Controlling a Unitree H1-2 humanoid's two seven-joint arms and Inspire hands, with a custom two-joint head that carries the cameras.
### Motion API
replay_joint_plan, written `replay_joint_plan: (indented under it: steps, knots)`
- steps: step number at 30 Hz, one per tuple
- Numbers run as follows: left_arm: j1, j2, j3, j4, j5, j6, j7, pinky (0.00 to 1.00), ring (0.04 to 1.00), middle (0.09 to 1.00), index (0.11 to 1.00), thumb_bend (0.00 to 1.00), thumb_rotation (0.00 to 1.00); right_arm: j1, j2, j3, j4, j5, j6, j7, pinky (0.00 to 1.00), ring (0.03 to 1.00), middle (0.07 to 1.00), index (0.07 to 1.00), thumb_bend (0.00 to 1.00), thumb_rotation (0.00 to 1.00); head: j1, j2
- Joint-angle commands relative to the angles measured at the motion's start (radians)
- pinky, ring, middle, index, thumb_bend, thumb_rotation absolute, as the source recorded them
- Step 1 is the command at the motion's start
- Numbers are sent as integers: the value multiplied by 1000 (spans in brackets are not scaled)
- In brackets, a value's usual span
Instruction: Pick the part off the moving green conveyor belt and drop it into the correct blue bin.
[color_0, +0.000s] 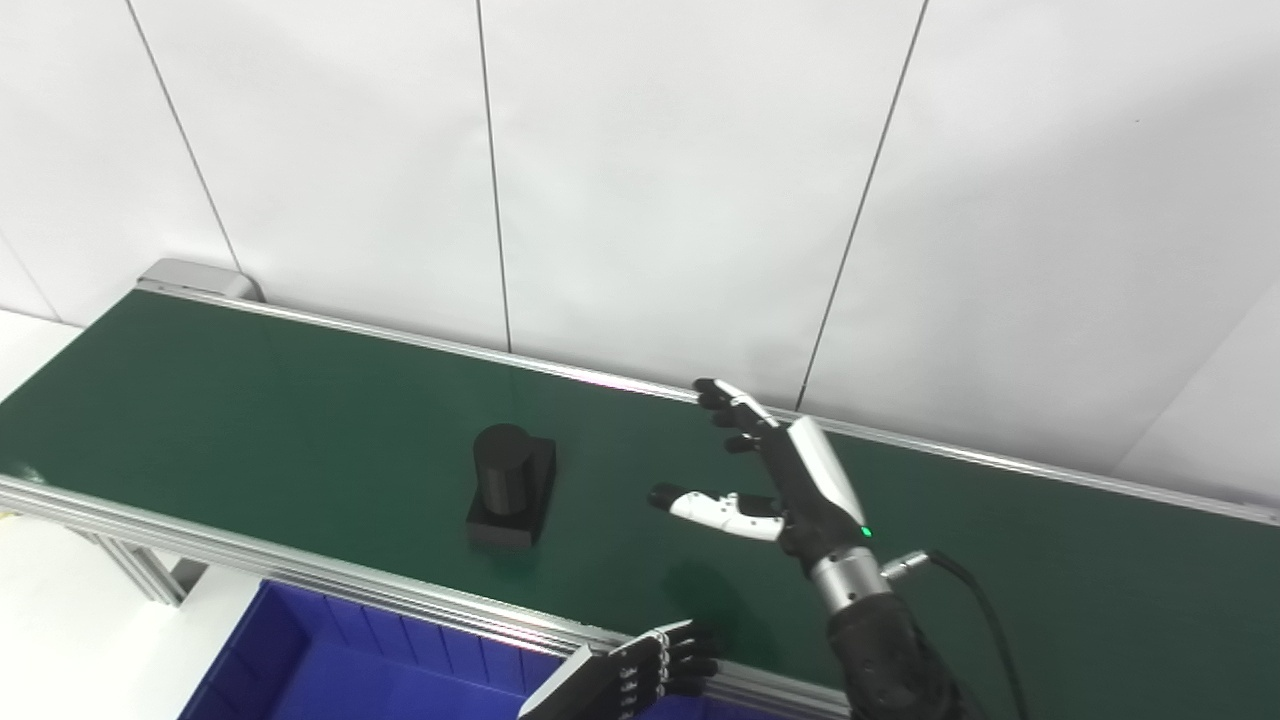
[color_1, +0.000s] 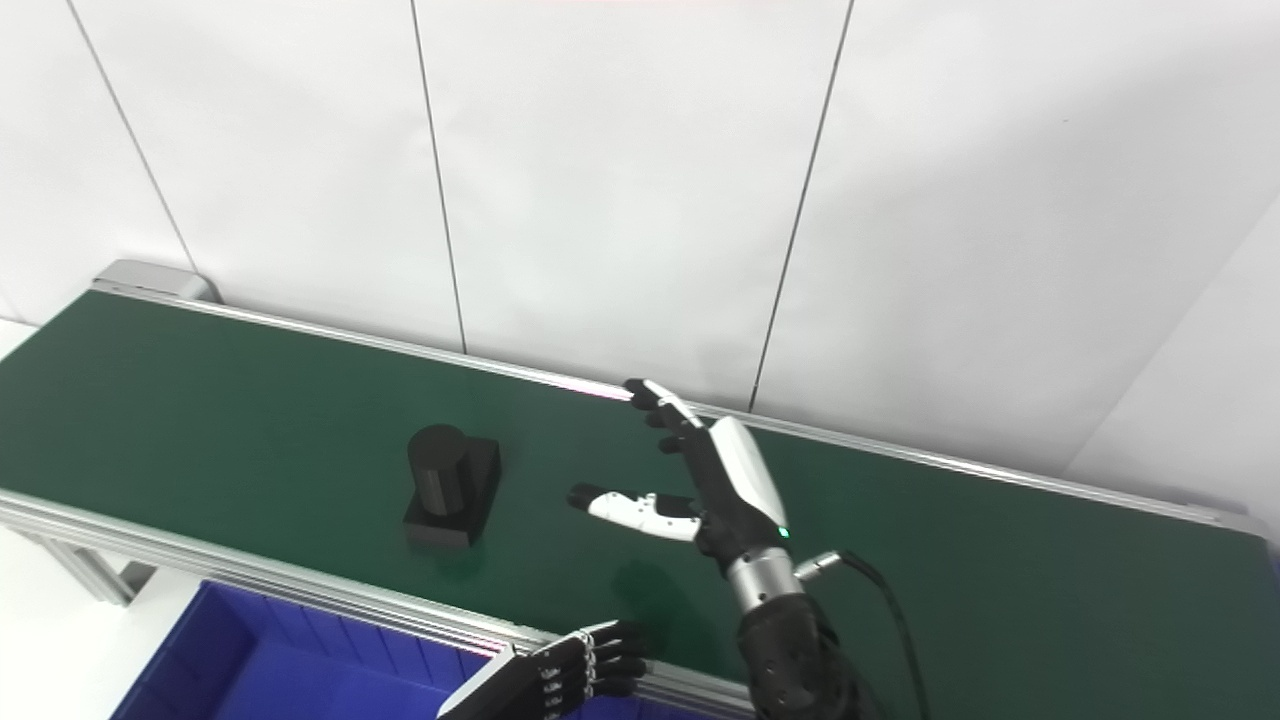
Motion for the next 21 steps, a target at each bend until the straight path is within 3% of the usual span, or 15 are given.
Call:
replay_joint_plan:
  steps: [1,21]
  knots:
    - [-14,-13,-2,-16,-1,-41,-1,846,865,882,887,1000,126,-54,26,8,-4,-2,-75,-21,808,874,882,889,777,511,0,0]
    - [-23,-41,-23,1,48,-55,17,844,870,893,885,969,95,-151,82,64,265,-27,-146,-51,787,847,856,872,785,490,51,10]
